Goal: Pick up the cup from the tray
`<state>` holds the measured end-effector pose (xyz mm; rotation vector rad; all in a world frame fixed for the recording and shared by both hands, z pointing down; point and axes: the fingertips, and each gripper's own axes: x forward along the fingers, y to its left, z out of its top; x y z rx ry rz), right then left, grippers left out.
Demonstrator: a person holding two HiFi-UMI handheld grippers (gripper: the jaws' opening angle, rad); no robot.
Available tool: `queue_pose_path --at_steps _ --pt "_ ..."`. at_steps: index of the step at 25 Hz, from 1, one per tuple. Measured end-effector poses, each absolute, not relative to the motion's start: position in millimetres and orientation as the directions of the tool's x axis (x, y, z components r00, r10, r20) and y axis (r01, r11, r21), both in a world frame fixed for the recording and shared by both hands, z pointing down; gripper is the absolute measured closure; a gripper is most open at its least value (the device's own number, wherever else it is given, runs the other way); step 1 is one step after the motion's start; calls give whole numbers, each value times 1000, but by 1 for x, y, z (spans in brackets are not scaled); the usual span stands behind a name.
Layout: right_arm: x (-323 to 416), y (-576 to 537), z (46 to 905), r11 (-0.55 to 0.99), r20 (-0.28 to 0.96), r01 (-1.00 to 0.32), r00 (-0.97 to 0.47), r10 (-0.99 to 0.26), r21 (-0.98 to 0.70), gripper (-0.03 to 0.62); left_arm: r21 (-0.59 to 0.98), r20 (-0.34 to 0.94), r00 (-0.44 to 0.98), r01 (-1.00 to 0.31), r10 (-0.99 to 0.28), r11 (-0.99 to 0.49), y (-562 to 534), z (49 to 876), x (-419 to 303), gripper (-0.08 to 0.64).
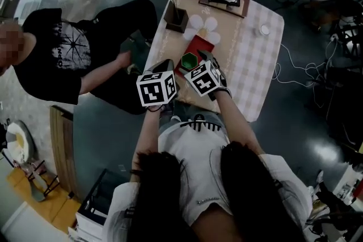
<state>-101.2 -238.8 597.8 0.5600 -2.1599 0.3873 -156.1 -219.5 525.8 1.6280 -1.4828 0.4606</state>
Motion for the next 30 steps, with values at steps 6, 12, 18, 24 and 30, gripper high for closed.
queue_pose_path --at_steps 6,12,18,24,30 --pt "-107 -239 635 888 870 -455 -463 -167 -72 212 337 774 216 -936 -595 99 -233 535 -161 554" --pt "-105 -234 652 884 901 -460 -415 -127 -87 267 332 790 228 -940 -569 84 -238 542 -161 554" --pt "-103 -238 647 882 895 -462 -425 -132 -89 273 328 795 237 -942 -559 68 -239 545 -159 554" --pt "-82 -245 620 862 879 -501 -442 -179 -76 273 339 790 261 -940 -554 39 -241 545 -151 554" --pt "-15 -260 616 784 894 -620 -368 -254 -32 273 356 784 307 -935 -540 -15 -249 546 -129 554"
